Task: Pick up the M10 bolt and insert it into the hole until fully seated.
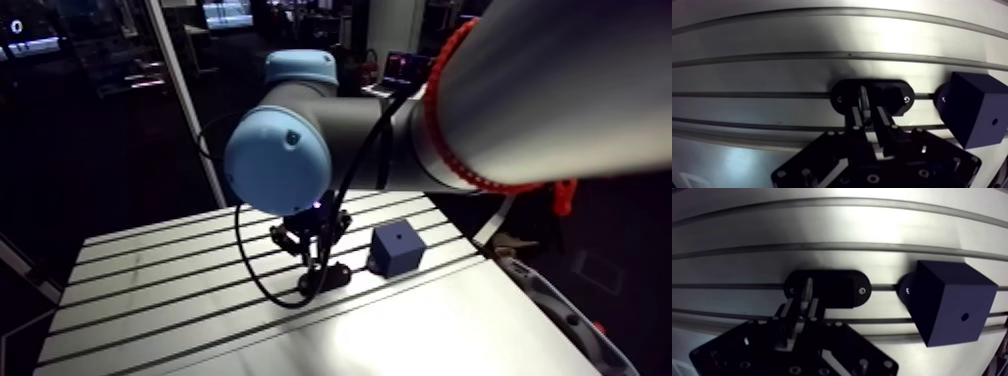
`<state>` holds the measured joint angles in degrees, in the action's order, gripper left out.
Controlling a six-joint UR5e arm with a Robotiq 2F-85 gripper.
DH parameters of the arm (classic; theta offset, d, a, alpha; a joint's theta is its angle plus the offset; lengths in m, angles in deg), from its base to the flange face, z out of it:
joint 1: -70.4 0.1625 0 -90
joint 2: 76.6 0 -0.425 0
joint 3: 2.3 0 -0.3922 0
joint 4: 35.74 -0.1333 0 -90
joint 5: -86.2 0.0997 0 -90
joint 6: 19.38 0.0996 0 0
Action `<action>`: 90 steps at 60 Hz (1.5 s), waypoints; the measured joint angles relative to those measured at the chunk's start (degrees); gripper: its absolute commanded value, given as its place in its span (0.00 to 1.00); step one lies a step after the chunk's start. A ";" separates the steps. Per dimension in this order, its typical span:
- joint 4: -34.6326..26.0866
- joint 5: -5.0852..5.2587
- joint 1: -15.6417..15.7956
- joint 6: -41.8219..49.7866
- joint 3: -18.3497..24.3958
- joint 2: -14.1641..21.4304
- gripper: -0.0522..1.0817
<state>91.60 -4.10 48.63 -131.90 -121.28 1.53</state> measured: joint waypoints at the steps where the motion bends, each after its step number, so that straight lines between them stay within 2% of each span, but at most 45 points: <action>1: -0.06 0.00 0.05 0.01 0.08 0.11 0.83; 11: -1.62 0.01 0.51 0.05 1.39 1.83 0.87; 18: -3.27 0.02 0.66 0.05 2.68 3.24 0.93; 30: -7.80 0.07 0.78 0.00 6.31 5.18 0.99; 41: -14.42 -0.04 0.67 0.06 10.85 5.58 1.00; 51: -23.05 -0.37 0.43 0.24 16.48 4.95 1.00; 54: -25.67 -0.75 0.35 0.25 18.15 4.49 1.00; 65: -32.89 -3.38 -0.31 0.20 22.60 2.74 1.00; 71: -36.16 -4.31 -1.25 0.06 24.59 2.03 1.00; 78: -39.32 -4.87 -2.78 -0.10 26.70 1.43 1.00; 90: -43.79 -5.19 -5.48 -0.23 29.71 0.40 1.00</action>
<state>47.81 -9.29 43.15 -132.14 -91.57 1.93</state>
